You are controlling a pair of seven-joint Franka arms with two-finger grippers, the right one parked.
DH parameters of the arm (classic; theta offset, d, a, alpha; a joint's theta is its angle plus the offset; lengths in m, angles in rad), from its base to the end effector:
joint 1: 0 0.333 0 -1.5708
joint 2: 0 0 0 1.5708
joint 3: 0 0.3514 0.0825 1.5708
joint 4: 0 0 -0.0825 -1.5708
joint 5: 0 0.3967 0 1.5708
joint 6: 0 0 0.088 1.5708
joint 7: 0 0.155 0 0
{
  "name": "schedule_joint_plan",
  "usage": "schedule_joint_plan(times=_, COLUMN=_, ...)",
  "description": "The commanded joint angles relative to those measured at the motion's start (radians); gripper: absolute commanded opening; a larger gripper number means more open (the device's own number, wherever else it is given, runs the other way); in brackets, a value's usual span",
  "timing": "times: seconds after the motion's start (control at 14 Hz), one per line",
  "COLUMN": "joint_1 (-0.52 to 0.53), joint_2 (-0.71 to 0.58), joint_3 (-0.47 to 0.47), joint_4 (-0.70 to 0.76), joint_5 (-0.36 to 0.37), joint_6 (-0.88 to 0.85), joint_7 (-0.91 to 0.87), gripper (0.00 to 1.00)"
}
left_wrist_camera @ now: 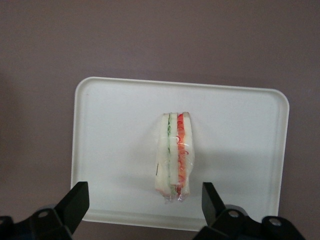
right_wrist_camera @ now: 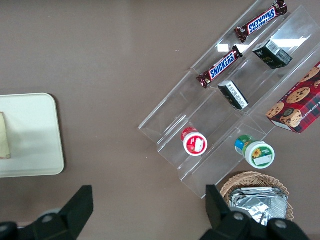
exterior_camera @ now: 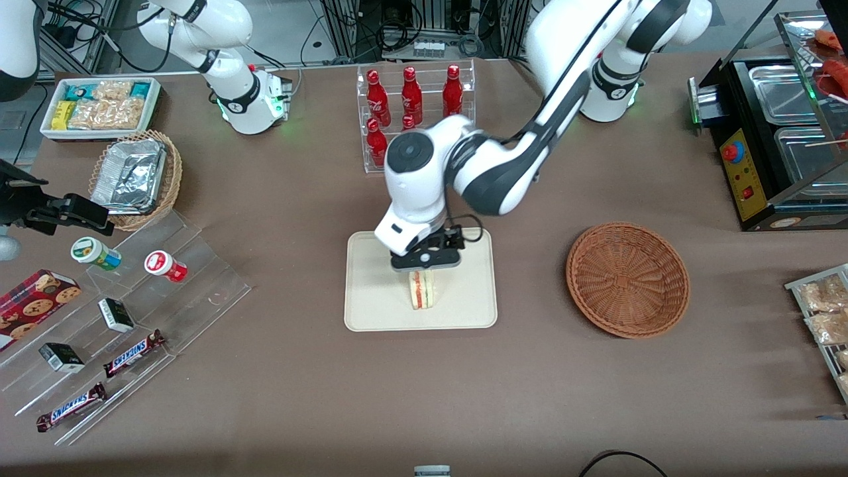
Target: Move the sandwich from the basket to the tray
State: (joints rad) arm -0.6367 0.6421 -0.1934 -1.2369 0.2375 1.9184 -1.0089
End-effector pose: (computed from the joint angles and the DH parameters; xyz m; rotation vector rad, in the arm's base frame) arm 0.5669 -0.5282 0.3785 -3.1008 -0.2237 -0.1847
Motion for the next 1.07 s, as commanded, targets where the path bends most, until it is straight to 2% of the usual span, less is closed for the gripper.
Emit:
schedule_joint_plan(times=0.0, joint_1=0.040, joint_2=-0.125, joint_3=0.002, joint_4=-0.050, joint_5=-0.029, joint_6=-0.103, joint_7=-0.062, gripper=0.99)
schedule_joint_plan(times=0.43, joint_1=0.158, joint_2=-0.317, joint_3=0.003, joint_4=-0.056, joint_5=-0.046, joint_6=-0.347, joint_7=-0.033, gripper=0.99)
schedule_joint_plan(times=0.5, joint_1=0.195, joint_2=-0.352, joint_3=0.003, joint_4=-0.056, joint_5=-0.049, joint_6=-0.393, joint_7=0.005, gripper=0.99)
schedule_joint_plan(times=0.71, joint_1=0.322, joint_2=-0.438, joint_3=0.003, joint_4=-0.058, joint_5=-0.136, joint_6=-0.496, joint_7=0.200, gripper=0.99)
schedule_joint_plan(times=1.0, joint_1=0.457, joint_2=-0.501, joint_3=0.003, joint_4=-0.058, joint_5=-0.164, joint_6=-0.584, joint_7=0.415, gripper=0.99)
